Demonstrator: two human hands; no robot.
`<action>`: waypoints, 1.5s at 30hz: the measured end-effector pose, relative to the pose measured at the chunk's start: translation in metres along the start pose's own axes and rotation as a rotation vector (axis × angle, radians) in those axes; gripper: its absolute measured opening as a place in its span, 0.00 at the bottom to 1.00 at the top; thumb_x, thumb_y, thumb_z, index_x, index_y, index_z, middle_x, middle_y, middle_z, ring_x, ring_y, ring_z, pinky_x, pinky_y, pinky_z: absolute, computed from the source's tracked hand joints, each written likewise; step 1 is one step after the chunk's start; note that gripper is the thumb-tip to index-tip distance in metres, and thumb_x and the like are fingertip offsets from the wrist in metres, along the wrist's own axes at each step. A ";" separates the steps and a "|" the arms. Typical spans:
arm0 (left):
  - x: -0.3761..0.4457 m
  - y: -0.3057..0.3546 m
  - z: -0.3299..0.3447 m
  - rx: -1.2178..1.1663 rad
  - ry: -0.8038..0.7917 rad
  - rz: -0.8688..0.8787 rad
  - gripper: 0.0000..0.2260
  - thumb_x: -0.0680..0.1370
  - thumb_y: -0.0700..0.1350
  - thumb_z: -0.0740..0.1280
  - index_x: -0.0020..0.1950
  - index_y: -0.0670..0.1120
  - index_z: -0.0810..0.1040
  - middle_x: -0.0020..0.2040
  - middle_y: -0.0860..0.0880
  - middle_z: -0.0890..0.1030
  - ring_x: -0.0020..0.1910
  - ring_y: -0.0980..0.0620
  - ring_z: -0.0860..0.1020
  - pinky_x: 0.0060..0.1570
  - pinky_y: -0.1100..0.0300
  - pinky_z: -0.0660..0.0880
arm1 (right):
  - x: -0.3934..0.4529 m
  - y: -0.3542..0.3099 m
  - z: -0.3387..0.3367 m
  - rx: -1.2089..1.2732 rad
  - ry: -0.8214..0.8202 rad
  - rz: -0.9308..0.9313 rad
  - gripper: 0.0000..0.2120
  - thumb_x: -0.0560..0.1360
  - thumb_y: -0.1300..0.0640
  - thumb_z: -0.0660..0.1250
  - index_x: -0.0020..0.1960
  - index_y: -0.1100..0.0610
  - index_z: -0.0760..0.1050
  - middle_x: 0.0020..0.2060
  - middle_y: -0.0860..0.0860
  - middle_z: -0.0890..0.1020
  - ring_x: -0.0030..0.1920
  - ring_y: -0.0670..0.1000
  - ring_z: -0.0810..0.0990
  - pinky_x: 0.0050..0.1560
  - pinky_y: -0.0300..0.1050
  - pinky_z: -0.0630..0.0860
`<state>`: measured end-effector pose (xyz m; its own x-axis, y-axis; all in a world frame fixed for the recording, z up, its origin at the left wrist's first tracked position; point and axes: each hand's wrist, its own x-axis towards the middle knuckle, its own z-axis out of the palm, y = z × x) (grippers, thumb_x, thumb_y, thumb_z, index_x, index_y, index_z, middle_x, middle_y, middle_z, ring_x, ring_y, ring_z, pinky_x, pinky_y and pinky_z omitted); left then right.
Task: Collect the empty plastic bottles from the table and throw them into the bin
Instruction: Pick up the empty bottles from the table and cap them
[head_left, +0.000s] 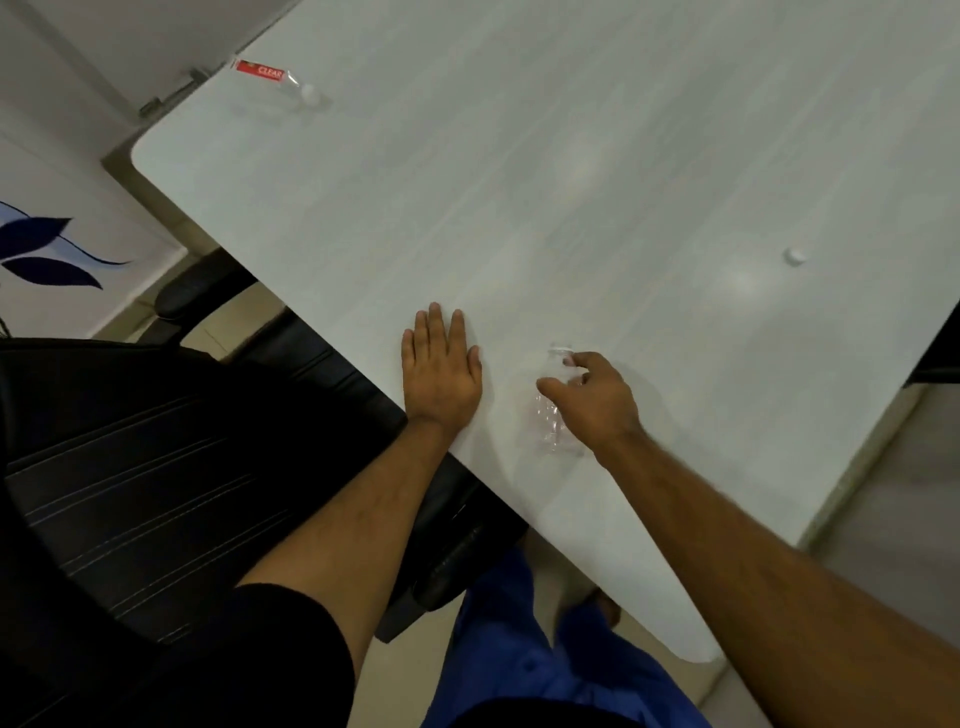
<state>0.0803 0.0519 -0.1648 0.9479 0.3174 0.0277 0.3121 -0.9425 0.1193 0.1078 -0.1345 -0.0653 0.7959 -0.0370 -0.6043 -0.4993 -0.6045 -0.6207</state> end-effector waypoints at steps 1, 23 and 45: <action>0.002 0.007 -0.004 0.016 -0.032 0.016 0.24 0.82 0.51 0.55 0.74 0.40 0.70 0.74 0.36 0.71 0.73 0.37 0.70 0.71 0.41 0.66 | -0.002 0.006 -0.008 0.061 -0.002 0.000 0.26 0.66 0.46 0.74 0.63 0.49 0.76 0.52 0.49 0.82 0.52 0.53 0.83 0.57 0.53 0.80; 0.138 0.415 0.000 -0.317 -0.337 0.339 0.23 0.79 0.53 0.65 0.69 0.41 0.69 0.65 0.38 0.72 0.59 0.38 0.77 0.57 0.49 0.75 | 0.091 0.115 -0.270 0.670 0.068 0.190 0.19 0.80 0.44 0.66 0.67 0.52 0.74 0.53 0.55 0.84 0.50 0.57 0.86 0.45 0.51 0.85; -0.067 0.272 -0.192 -1.478 -0.354 -0.234 0.10 0.82 0.42 0.65 0.59 0.45 0.83 0.56 0.45 0.85 0.56 0.47 0.83 0.58 0.56 0.80 | -0.071 0.091 -0.187 0.597 -0.034 -0.282 0.13 0.78 0.48 0.70 0.59 0.52 0.79 0.51 0.55 0.85 0.49 0.55 0.84 0.42 0.42 0.81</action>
<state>0.0895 -0.2053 0.0560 0.9211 0.1970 -0.3358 0.3140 0.1339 0.9399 0.0696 -0.3353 0.0147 0.9176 0.0895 -0.3873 -0.3851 -0.0417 -0.9220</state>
